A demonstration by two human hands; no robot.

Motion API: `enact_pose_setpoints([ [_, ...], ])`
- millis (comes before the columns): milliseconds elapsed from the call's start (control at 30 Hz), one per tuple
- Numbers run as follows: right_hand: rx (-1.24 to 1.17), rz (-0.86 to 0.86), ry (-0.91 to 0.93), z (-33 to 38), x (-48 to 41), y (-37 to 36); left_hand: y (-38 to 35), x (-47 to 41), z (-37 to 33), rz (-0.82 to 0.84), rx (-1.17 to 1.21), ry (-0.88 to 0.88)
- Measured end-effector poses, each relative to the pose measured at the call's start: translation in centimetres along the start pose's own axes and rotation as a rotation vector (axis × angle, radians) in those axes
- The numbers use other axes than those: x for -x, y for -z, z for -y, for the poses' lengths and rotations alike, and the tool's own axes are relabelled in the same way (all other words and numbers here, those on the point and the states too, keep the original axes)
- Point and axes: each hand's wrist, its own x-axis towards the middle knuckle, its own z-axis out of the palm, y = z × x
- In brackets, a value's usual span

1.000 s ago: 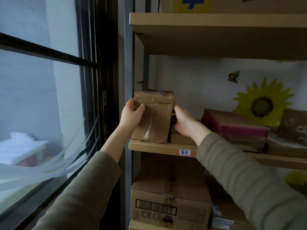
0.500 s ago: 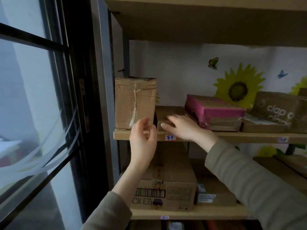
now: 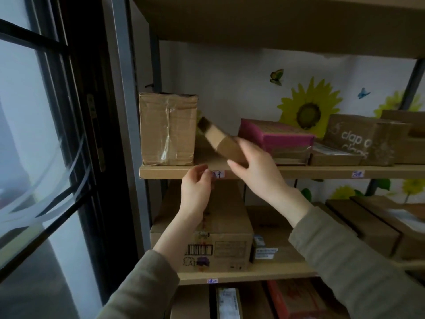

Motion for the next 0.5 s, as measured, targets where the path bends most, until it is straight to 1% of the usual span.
enact_pose_setpoints([
  [67,-0.244,-0.214,-0.124,0.0,0.7,0.8,-1.2,0.3,-0.3,0.058,0.042,0.071],
  [133,-0.539,-0.345,-0.289,-0.1,1.4,1.3,-2.5,0.6,-0.8,0.126,0.079,0.128],
  [167,-0.727,-0.382,-0.383,-0.2,1.9,1.5,-3.2,0.9,-1.0,0.167,0.102,0.152],
  [233,-1.132,-0.387,-0.574,-0.3,2.8,2.1,-4.4,1.5,-1.5,0.229,0.172,0.19],
  [267,-1.27,-0.384,-0.641,-0.6,3.1,2.3,-4.9,1.7,-1.6,0.235,0.205,0.199],
  [300,-1.35,-0.389,-0.687,-0.9,3.5,2.6,-5.3,1.8,-1.7,0.226,0.221,0.194],
  [367,-1.432,-0.391,-0.738,-1.6,4.1,3.0,-5.6,2.1,-1.5,0.187,0.222,0.163],
  [500,-1.473,-0.359,-0.777,-3.0,4.8,3.4,-5.6,2.6,-1.2,0.164,0.243,0.139],
])
